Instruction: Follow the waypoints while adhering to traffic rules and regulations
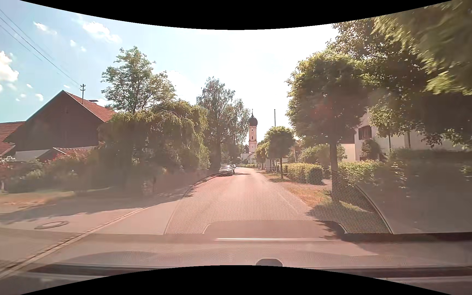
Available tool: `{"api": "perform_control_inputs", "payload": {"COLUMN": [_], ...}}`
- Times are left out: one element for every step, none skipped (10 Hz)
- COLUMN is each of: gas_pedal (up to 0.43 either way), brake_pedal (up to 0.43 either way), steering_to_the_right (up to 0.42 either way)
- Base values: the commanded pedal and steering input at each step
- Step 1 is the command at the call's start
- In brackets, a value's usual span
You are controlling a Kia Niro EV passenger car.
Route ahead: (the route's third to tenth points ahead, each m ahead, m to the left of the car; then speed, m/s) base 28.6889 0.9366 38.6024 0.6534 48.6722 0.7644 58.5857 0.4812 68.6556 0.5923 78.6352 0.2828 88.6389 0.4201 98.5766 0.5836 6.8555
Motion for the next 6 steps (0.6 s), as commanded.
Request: {"api": "perform_control_inputs", "payload": {"gas_pedal": [0.138, 0.138, 0.138, 0.138, 0.138, 0.138], "brake_pedal": [0.000, 0.000, 0.000, 0.000, 0.000, 0.000], "steering_to_the_right": [-0.001, -0.001, -0.001, -0.001, -0.001, -0.003]}}
